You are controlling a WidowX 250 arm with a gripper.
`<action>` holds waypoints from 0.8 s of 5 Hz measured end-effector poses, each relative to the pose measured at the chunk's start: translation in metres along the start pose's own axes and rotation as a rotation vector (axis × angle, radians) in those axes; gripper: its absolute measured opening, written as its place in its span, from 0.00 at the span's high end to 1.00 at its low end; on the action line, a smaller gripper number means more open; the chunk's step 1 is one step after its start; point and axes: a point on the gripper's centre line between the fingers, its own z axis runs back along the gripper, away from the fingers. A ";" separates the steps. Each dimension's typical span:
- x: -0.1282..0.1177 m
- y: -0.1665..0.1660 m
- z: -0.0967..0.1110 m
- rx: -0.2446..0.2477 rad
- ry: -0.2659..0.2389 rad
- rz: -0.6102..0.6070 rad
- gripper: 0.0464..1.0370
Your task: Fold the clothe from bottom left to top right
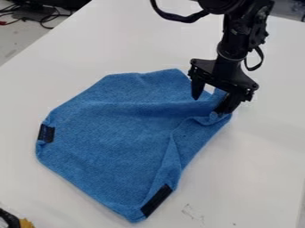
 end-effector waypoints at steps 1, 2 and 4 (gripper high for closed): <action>-0.006 0.000 -0.012 0.010 0.033 -0.002 0.04; -0.014 0.005 -0.007 0.056 0.024 -0.008 0.04; -0.027 -0.003 0.044 0.095 -0.074 -0.005 0.04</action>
